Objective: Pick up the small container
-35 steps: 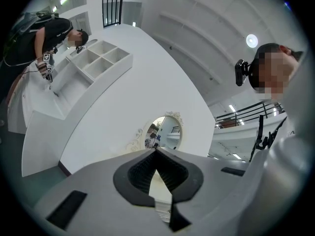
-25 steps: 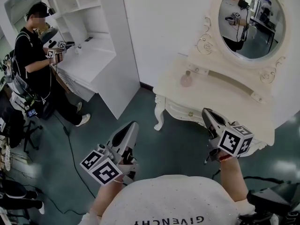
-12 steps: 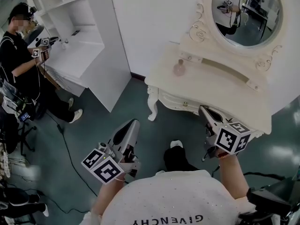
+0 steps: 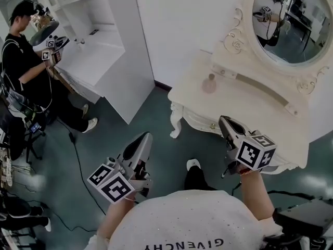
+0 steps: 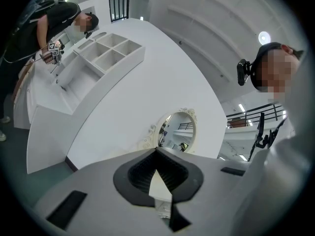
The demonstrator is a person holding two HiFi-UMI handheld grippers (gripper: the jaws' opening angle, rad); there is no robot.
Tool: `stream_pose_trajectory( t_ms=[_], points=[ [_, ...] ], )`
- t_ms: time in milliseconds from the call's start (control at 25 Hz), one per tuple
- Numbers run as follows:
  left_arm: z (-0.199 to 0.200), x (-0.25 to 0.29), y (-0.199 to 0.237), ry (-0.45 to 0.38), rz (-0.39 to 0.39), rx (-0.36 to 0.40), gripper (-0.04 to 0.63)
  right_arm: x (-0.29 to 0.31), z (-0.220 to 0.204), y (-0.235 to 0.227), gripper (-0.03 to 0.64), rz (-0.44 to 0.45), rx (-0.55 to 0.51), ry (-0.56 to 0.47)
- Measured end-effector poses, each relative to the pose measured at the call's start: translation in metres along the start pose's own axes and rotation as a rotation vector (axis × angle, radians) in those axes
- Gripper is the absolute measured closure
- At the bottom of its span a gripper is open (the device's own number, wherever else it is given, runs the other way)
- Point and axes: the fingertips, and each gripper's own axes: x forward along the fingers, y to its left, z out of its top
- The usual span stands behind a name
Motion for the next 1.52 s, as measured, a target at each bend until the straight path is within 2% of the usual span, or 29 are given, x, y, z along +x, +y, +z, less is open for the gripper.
stream_pose_trajectory(
  t_ms=[240,440,720,840,960,1160,1320,1400,1480,1520],
  points=[
    [0.008,0.056,0.022,0.015,0.037,0.028,0.594,0.049,0.025,-0.043,0.611,0.017,-0.008,0.021],
    [0.016,0.111,0.042,-0.01,0.017,0.059,0.594,0.088,0.052,-0.077,0.611,0.037,-0.092,-0.016],
    [-0.006,0.191,0.074,0.046,0.033,0.114,0.594,0.14,0.047,-0.139,0.611,0.044,-0.059,0.043],
    [-0.02,0.221,0.091,0.053,0.036,0.177,0.594,0.158,0.042,-0.166,0.611,0.018,-0.054,0.041],
    [-0.041,0.24,0.104,0.097,0.051,0.223,0.595,0.176,0.034,-0.187,0.611,0.001,-0.04,0.039],
    [-0.061,0.265,0.123,0.161,0.087,0.209,0.594,0.198,0.025,-0.211,0.609,-0.009,-0.074,0.029],
    [-0.065,0.279,0.14,0.174,0.143,0.194,0.594,0.213,0.02,-0.214,0.528,0.057,-0.122,0.04],
    [-0.062,0.282,0.147,0.162,0.169,0.162,0.594,0.22,0.021,-0.214,0.473,0.076,-0.139,0.028],
    [-0.06,0.281,0.152,0.146,0.186,0.119,0.594,0.226,0.023,-0.216,0.46,0.072,-0.162,0.012],
    [-0.06,0.279,0.155,0.141,0.197,0.102,0.594,0.229,0.023,-0.218,0.419,0.067,-0.172,0.009]
  ],
)
